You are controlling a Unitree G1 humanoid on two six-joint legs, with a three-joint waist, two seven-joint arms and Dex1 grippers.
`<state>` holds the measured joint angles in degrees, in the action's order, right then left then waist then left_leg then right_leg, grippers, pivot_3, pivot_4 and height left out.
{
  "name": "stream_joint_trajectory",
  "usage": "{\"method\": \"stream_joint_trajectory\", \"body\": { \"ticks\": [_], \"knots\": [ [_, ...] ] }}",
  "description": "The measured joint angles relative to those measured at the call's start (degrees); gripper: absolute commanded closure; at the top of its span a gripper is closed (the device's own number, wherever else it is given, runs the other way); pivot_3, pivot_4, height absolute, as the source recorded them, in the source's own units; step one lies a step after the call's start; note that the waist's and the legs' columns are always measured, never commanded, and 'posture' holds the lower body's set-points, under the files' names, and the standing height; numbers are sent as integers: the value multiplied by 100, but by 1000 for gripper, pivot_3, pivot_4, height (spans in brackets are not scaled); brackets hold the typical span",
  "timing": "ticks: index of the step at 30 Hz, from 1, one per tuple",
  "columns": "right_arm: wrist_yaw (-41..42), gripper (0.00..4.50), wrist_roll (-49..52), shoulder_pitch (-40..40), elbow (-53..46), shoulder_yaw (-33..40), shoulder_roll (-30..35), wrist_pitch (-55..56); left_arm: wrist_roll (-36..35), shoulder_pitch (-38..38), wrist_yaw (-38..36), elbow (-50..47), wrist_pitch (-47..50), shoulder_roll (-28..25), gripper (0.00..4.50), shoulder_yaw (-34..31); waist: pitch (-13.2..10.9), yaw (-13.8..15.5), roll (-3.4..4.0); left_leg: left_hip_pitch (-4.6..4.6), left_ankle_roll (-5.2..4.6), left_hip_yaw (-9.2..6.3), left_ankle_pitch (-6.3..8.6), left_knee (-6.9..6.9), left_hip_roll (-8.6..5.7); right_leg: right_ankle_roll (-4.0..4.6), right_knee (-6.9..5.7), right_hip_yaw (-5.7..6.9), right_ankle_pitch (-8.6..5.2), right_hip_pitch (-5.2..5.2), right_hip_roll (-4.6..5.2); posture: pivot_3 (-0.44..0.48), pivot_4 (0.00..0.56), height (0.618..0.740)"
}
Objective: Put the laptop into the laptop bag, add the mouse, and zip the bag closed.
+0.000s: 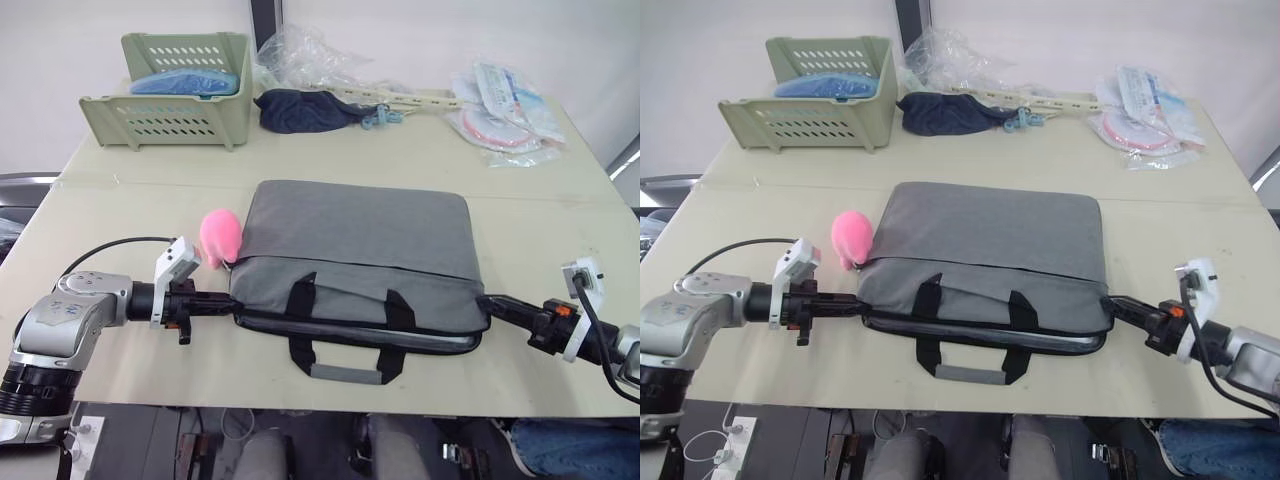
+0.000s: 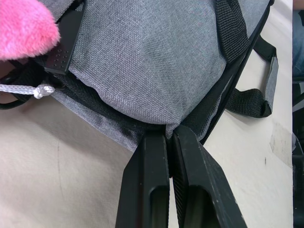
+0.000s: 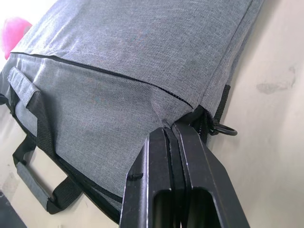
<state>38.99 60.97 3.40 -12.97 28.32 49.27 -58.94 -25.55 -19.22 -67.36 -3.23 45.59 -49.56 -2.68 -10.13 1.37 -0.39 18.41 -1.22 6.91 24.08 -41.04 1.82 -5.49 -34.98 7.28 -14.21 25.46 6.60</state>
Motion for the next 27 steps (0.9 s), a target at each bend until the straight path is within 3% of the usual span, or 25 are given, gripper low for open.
{"method": "stream_joint_trajectory", "body": {
  "ticks": [18,20,22,23,24,27],
  "knots": [
    [118,4441,89,202,-94,129,0,-132,-113,186,-127,-63,-88,-173,4500,16,0,-5,3,0,1,-1,1,5,1,0,6,1,0,0,-1,0,150,740],
    [126,3828,75,207,-96,129,0,-121,-104,186,-119,-51,-164,-193,4500,42,0,-5,3,0,1,-1,1,5,1,0,5,1,0,0,-1,0,150,740],
    [154,3162,52,210,-106,129,0,-110,-128,189,-140,-43,-185,-239,3792,42,0,-5,3,0,1,-1,1,5,1,0,6,1,0,0,-1,0,150,740],
    [178,2636,53,210,-106,130,-1,-102,-132,212,-185,-41,-177,-307,3477,43,0,-6,3,0,1,-1,1,5,2,0,6,1,0,0,-1,0,150,740],
    [190,1957,53,212,-105,143,-2,-96,-132,233,-222,-31,-176,-359,2808,39,0,-6,4,-1,1,-1,1,6,2,0,5,1,0,0,-1,0,150,740],
    [210,825,96,219,-101,288,-5,-88,-144,290,-250,77,-176,-485,1705,-13,-2,-6,7,-1,1,-2,1,6,3,1,5,1,-1,2,-1,0,150,740]
  ]
}}
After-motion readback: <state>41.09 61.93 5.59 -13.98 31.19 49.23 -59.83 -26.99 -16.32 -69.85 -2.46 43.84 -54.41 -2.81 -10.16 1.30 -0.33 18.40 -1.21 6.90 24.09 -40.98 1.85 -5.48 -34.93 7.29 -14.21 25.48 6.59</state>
